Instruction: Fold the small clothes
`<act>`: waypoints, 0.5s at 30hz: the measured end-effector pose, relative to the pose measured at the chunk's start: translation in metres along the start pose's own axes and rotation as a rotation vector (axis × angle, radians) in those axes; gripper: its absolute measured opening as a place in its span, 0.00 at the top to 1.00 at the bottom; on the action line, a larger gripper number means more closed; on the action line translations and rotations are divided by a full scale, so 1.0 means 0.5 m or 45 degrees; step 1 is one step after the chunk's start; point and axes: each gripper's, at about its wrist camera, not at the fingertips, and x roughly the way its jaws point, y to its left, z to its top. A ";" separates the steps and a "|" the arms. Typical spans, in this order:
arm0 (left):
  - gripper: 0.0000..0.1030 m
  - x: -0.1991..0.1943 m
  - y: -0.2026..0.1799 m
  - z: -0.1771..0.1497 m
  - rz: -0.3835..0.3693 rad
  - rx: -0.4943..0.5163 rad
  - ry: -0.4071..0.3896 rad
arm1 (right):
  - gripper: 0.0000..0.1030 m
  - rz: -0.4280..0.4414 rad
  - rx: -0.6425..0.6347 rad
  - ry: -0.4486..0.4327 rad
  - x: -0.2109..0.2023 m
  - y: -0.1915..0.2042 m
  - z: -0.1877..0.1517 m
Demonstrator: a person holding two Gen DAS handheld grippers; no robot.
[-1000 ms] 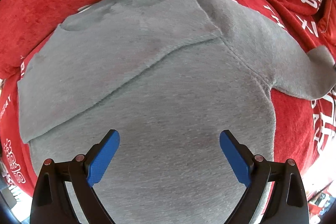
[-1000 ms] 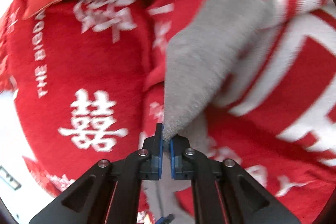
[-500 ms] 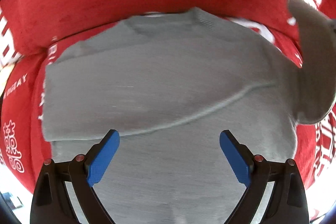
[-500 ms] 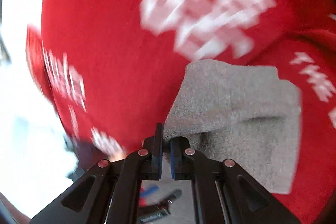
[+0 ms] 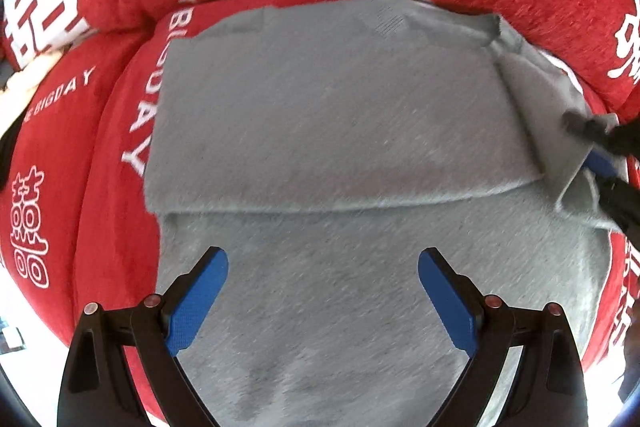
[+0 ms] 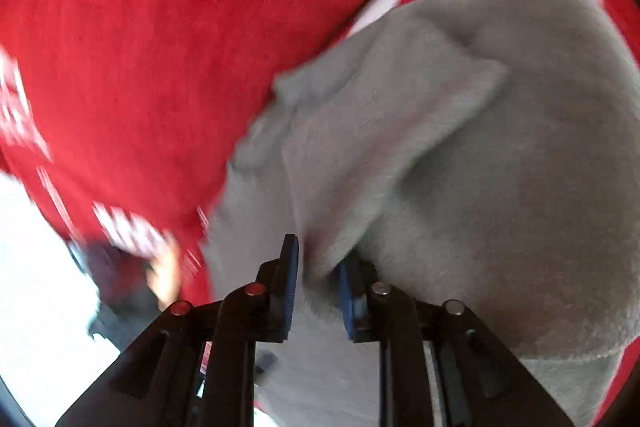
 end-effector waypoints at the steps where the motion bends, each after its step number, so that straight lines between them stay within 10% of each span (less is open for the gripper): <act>1: 0.06 -0.001 0.009 -0.006 -0.003 -0.005 0.004 | 0.79 0.019 0.054 -0.023 -0.003 -0.008 0.004; 6: 0.06 -0.012 0.046 -0.028 0.002 -0.013 -0.011 | 0.94 0.096 0.123 -0.104 0.004 0.013 0.036; 15: 0.06 -0.011 0.122 -0.061 -0.070 -0.084 -0.004 | 0.89 -0.239 -1.089 0.316 0.190 0.304 -0.169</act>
